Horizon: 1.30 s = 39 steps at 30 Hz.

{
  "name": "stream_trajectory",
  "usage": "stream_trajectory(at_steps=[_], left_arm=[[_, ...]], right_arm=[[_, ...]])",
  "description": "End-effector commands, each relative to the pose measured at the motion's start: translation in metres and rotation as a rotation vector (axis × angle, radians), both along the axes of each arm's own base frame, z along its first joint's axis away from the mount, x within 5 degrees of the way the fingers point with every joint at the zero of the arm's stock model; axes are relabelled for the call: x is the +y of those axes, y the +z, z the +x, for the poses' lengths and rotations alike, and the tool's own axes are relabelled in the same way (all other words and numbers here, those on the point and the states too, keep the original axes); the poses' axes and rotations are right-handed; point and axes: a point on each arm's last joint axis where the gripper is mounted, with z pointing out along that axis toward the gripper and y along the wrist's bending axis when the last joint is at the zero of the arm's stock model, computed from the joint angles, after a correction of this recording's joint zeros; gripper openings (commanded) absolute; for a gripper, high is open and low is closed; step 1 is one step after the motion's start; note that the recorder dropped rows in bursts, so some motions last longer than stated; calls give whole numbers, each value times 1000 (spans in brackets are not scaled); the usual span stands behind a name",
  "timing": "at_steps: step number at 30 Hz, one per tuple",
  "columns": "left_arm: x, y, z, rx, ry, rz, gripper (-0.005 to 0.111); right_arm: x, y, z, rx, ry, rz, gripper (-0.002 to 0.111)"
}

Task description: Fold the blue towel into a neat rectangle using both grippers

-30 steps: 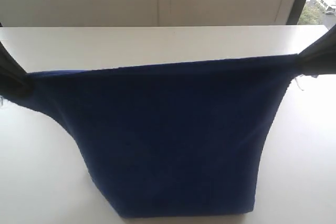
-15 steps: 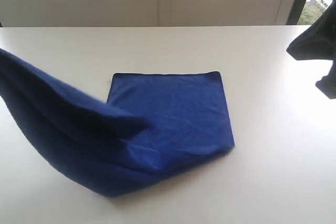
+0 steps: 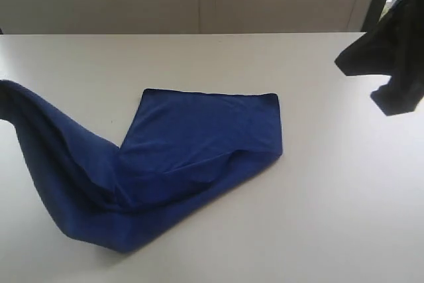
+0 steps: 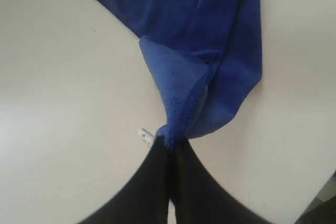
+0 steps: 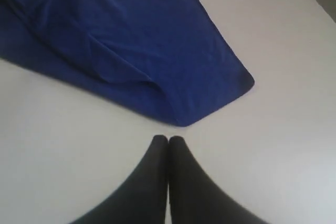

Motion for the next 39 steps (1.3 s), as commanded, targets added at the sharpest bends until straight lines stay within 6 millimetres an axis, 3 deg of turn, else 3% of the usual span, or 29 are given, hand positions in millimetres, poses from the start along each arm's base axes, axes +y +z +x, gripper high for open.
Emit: stream_trajectory(at_steps=[1,8,17,27,39], left_arm=[[-4,-17,-1,119,-8,36,0],[-14,-50,13,181,-7,77,0],[-11,-84,29,200,77,215,0],[-12,-103,33,151,146,168,0],[-4,-114,37,107,397,145,0]], right_arm=[[8,-16,18,21,18,73,6],[28,-49,49,87,96,105,22],[83,-100,76,86,350,35,22],[147,-166,89,22,514,-85,22],[211,-190,95,19,625,-77,22]])
